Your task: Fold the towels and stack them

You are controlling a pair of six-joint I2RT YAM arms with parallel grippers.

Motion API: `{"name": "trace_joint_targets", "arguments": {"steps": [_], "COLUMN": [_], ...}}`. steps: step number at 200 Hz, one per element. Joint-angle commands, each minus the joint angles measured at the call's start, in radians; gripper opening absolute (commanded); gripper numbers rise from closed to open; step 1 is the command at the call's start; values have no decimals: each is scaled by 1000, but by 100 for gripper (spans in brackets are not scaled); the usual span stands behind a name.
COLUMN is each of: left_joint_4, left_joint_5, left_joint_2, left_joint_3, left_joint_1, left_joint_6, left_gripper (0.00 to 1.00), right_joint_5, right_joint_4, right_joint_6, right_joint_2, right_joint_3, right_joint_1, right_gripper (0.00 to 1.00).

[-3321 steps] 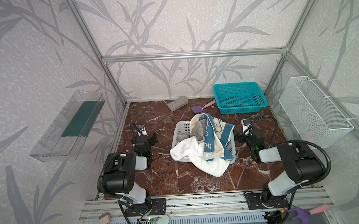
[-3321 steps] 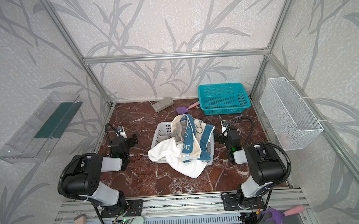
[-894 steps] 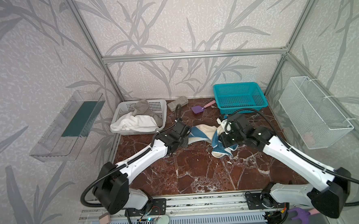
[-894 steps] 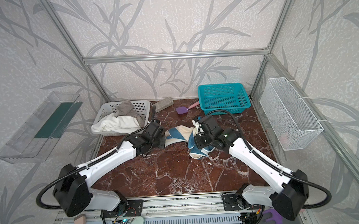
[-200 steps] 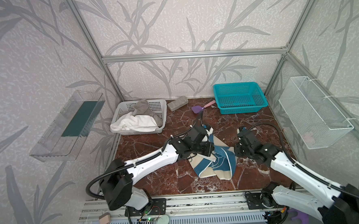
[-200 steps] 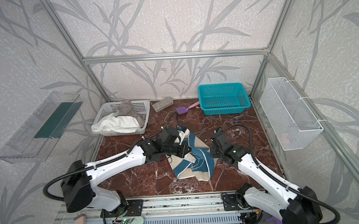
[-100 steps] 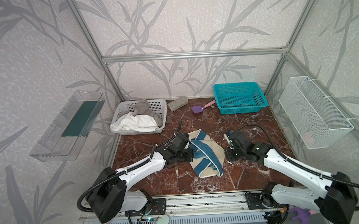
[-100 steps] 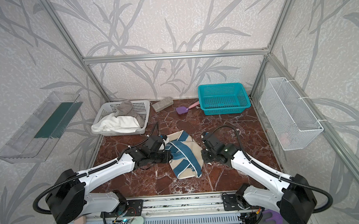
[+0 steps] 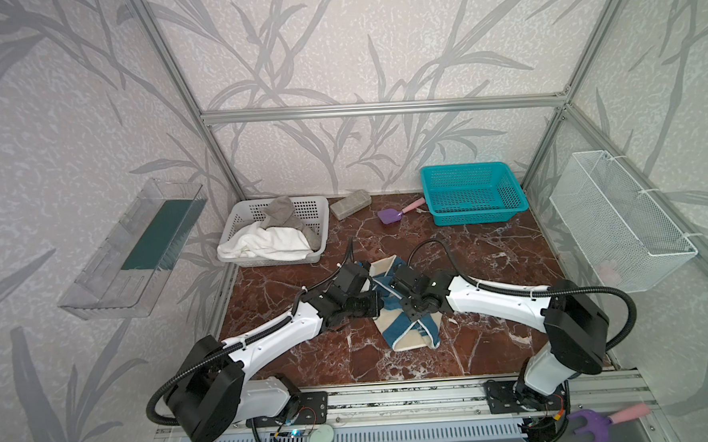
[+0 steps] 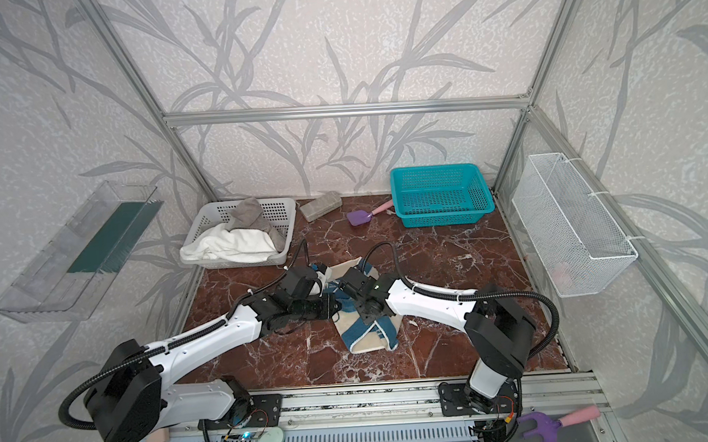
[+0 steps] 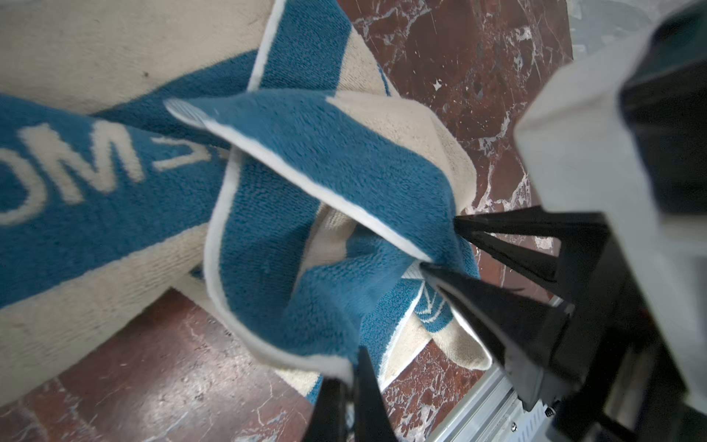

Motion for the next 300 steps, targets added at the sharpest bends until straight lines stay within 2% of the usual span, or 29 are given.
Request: {"name": "trace_joint_targets", "arguments": {"steps": [1,12,33,47,72,88,104,128,159,177,187,215,241,263,300], "left_joint_4": [-57,-107,-166,-161,-156,-147,-123,-114,-108,-97,-91,-96,-89,-96,-134], "left_joint_5": [-37,-92,-199,-185,-160,-146,-121,-98,-83,-65,-59,-42,-61,-76,-95], "left_joint_2": [-36,-48,-68,-66,-39,-25,-14,6,13,12,11,-1,-13,-18,-19], "left_joint_3": [-3,0,-4,-11,-2,1,-3,0,2,-1,-3,1,-8,-6,24], "left_joint_1": [34,53,83,104,117,118,119,120,120,120,121,121,122,121,124], "left_joint_6": [29,26,40,49,54,45,42,46,46,39,32,29,38,50,79], "left_gripper": [0,0,0,0,0,0,0,0,0,0,0,0,0,0,0], "right_joint_5": [140,112,-55,-142,-192,-174,-194,-235,-167,-279,-302,-256,-181,-115,-59], "right_joint_4": [-127,-116,-53,-16,49,29,29,25,32,45,51,-3,-80,-98,-134], "right_joint_6": [40,51,74,110,134,116,30,-26,-60,-29,-16,-25,-33,-32,-39], "right_joint_2": [-61,-125,-264,-344,-464,-503,-502,-442,-254,-107,-33,137,217,225,224], "right_joint_3": [-38,-100,-242,-327,-419,-395,-335,-211,-11,100,153,275,315,311,303], "right_joint_1": [-21,-67,-207,-290,-363,-378,-378,-360,-193,-162,-141,-94,-95,-97,-115], "right_gripper": [16,18,45,54,58,60,61,61,63,66,67,71,73,66,47]}}
